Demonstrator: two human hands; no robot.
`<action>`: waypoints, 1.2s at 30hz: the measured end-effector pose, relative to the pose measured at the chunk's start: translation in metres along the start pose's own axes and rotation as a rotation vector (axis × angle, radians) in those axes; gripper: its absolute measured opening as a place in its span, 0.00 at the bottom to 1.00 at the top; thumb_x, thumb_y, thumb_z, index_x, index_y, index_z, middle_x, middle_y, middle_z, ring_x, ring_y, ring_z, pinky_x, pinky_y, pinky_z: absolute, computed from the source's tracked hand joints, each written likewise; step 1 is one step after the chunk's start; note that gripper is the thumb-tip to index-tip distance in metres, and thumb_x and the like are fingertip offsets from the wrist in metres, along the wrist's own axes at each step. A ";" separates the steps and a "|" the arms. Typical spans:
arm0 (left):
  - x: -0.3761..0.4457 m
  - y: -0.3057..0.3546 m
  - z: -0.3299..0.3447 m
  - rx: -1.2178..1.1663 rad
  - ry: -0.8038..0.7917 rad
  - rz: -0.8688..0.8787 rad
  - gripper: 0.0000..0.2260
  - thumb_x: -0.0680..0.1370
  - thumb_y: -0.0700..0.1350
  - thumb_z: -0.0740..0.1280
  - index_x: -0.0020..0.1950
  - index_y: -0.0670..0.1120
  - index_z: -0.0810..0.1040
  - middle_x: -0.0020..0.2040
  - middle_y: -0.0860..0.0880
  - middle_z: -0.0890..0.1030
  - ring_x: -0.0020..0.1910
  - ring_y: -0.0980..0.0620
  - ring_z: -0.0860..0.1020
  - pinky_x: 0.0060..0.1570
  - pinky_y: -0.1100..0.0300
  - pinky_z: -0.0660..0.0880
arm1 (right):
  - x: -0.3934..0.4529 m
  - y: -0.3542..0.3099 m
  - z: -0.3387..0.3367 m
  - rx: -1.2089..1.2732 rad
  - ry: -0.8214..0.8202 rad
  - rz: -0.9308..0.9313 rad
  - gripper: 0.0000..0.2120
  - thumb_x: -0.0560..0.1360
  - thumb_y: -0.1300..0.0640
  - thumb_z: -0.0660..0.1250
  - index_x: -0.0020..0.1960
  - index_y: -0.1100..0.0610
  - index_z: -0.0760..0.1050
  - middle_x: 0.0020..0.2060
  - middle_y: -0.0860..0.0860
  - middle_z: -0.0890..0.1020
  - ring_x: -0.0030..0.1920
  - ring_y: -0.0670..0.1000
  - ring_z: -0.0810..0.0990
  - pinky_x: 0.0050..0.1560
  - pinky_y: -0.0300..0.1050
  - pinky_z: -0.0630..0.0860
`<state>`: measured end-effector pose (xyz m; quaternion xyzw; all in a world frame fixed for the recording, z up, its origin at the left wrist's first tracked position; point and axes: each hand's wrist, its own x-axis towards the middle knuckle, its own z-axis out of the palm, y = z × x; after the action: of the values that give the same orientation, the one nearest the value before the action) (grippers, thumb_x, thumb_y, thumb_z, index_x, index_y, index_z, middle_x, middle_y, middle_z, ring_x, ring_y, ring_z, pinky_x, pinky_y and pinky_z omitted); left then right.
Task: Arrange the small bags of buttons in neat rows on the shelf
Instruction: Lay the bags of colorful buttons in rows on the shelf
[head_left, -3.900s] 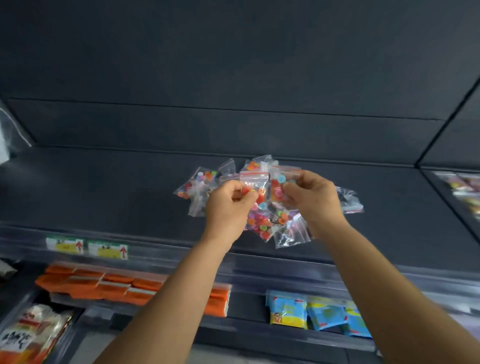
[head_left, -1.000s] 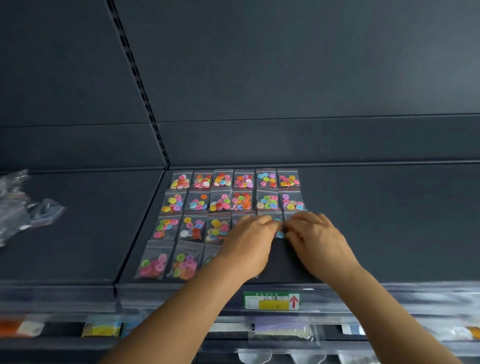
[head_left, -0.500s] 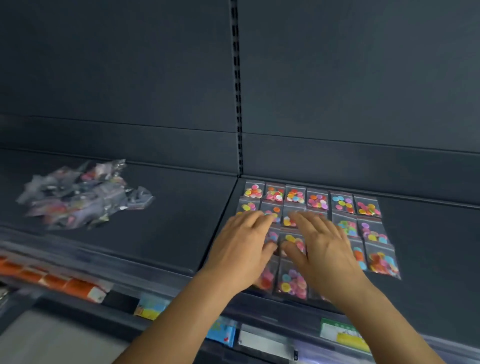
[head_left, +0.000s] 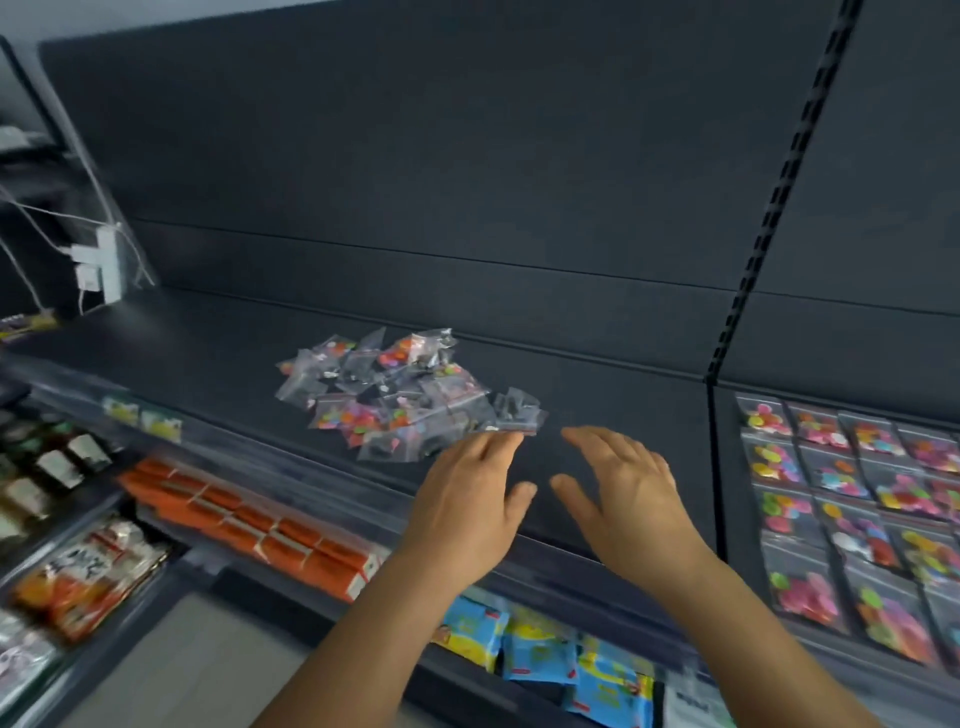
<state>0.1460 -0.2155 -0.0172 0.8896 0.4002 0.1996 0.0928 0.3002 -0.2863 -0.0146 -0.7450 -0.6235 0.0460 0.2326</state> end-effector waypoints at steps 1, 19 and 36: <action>-0.001 -0.012 -0.004 -0.004 0.000 -0.005 0.24 0.80 0.54 0.60 0.74 0.51 0.61 0.70 0.52 0.68 0.69 0.52 0.64 0.68 0.59 0.61 | 0.006 -0.010 0.006 0.009 0.001 -0.001 0.25 0.78 0.43 0.58 0.72 0.49 0.62 0.70 0.46 0.68 0.70 0.48 0.64 0.70 0.46 0.56; 0.026 -0.193 -0.019 0.088 -0.082 -0.294 0.23 0.82 0.51 0.56 0.76 0.49 0.59 0.75 0.51 0.61 0.73 0.50 0.60 0.71 0.52 0.60 | 0.140 -0.103 0.121 -0.047 -0.276 -0.353 0.20 0.80 0.50 0.55 0.71 0.44 0.63 0.73 0.45 0.62 0.74 0.47 0.54 0.71 0.49 0.50; 0.062 -0.249 -0.022 -0.011 0.133 -0.448 0.10 0.78 0.48 0.64 0.56 0.45 0.78 0.55 0.48 0.76 0.57 0.49 0.72 0.54 0.57 0.72 | 0.203 -0.158 0.164 -0.246 -0.204 -0.120 0.17 0.78 0.45 0.58 0.60 0.55 0.72 0.58 0.54 0.76 0.63 0.55 0.70 0.63 0.48 0.66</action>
<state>0.0058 -0.0041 -0.0605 0.7629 0.5919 0.2343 0.1130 0.1426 -0.0281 -0.0513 -0.7207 -0.6882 0.0309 0.0775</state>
